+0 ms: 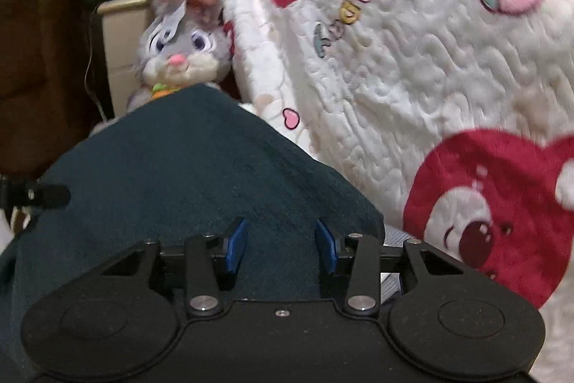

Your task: Fold clothes

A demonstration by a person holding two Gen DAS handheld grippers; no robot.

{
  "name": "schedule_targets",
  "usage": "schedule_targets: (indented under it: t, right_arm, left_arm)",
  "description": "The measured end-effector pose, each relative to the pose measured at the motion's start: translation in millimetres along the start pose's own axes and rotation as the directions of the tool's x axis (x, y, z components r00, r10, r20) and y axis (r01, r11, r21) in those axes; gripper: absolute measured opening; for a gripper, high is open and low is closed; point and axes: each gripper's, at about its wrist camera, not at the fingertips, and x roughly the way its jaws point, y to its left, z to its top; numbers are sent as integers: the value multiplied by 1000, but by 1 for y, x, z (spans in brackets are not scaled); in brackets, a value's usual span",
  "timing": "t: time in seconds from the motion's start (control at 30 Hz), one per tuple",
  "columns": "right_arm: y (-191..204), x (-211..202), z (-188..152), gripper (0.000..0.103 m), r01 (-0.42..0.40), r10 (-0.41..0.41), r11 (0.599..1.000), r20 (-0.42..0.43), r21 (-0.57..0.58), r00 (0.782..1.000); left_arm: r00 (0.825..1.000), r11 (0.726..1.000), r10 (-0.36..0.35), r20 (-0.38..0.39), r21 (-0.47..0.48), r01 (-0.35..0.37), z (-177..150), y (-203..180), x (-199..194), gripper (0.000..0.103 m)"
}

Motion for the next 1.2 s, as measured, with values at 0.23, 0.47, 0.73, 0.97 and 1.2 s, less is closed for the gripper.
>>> schedule_targets:
  t: [0.23,0.47,0.73,0.97,1.2]
  right_arm:
    - [-1,-2,-7,46,-7,8,994,-12,107,1000]
    - [64,-82,-46,44,-87,87,996,81,-13,993]
    - [58,-136,-94,47,-139,130,977,66,161,989]
    - [42,-225,-116,66,-185,169,974,123,128,978]
    - [29,-313,-137,80,-121,78,970,203,211,976]
  left_arm:
    - [1000,1000,17,11,7,-17,-3,-4,-3,48]
    - [999,996,54,-3,71,-54,-1,-16,-22,50]
    - [979,927,202,-1,322,-191,-40,-59,-75,73]
    - [994,984,43,-100,174,-25,-49,-88,-146,82]
    - [991,936,133,-28,333,-116,-103,-139,-232,100]
